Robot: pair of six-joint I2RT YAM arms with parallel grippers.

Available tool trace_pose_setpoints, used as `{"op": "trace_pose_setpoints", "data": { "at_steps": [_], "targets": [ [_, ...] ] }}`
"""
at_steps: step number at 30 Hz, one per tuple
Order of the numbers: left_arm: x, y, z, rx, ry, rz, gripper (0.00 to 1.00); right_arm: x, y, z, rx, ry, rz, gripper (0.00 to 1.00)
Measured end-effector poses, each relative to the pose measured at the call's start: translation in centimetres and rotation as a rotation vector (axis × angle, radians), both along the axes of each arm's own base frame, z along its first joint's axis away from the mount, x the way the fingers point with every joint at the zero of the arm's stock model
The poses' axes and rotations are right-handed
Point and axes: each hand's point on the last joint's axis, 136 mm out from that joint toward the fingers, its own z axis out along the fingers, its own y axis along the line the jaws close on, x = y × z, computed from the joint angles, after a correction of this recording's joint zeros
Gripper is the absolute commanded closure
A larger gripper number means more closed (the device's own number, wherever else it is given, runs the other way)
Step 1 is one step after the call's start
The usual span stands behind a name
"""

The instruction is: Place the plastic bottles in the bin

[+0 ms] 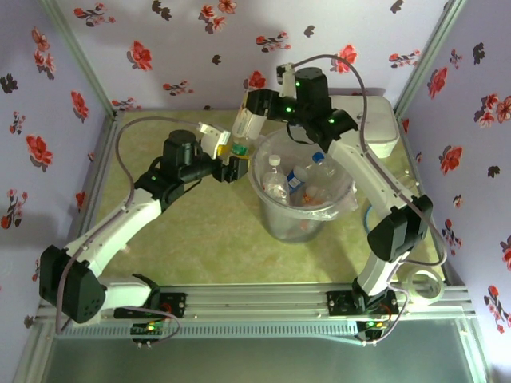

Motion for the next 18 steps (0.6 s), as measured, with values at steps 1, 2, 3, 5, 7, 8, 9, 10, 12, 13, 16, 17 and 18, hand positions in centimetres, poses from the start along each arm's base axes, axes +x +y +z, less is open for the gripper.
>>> {"op": "trace_pose_setpoints", "data": {
  "at_steps": [1, 2, 3, 5, 7, 8, 9, 10, 12, 13, 16, 17, 18],
  "targets": [
    [-0.1, 0.1, 0.1, -0.006, -0.003, 0.002, 0.0, 0.0, -0.4, 0.8, -0.002, -0.025, -0.015, 0.47],
    [-0.2, 0.3, 0.3, -0.013, -0.005, 0.005, 0.0, 0.0, -0.9, 1.7, -0.002, -0.053, -0.03, 0.47],
    [-0.3, 0.4, 0.6, -0.021, -0.007, 0.009, 0.0, -0.1, -1.6, 2.7, -0.002, -0.081, -0.048, 0.48],
    [-0.5, 0.6, 1.4, -0.037, -0.02, 0.013, 0.0, -0.5, -3.4, 5.2, 0.007, -0.144, -0.091, 0.48],
    [-0.6, 0.8, 2.2, -0.055, -0.034, 0.016, 0.0, -1.2, -5.9, 8.1, 0.019, -0.217, -0.151, 0.48],
    [-0.7, 0.8, 2.5, -0.063, -0.04, 0.017, 0.0, -1.8, -7.3, 9.8, 0.028, -0.258, -0.185, 0.48],
    [-0.7, 0.8, 2.8, -0.075, -0.043, 0.016, 0.0, -2.4, -8.9, 11.3, 0.034, -0.299, -0.221, 0.48],
    [-0.7, 0.7, 2.9, -0.082, -0.045, 0.015, 0.0, -3.1, -10.3, 12.6, 0.042, -0.335, -0.253, 0.48],
    [-0.4, 0.3, 2.9, -0.092, -0.039, 0.006, 0.0, -4.8, -13.1, 14.5, 0.044, -0.396, -0.322, 0.51],
    [-0.2, 0.1, 2.8, -0.096, -0.031, 0.002, 0.0, -5.5, -14.3, 15.1, 0.038, -0.421, -0.352, 0.52],
    [0.7, -1.1, 2.3, -0.099, -0.002, -0.02, 0.0, -7.2, -16.5, 15.9, -0.012, -0.471, -0.416, 0.55],
    [1.0, -1.5, 2.0, -0.095, 0.008, -0.027, 0.0, -7.5, -16.9, 15.6, -0.042, -0.475, -0.428, 0.56],
    [1.2, -1.9, 1.7, -0.091, 0.017, -0.033, 0.0, -7.5, -17.2, 15.0, -0.076, -0.47, -0.436, 0.57]
  ]
}}
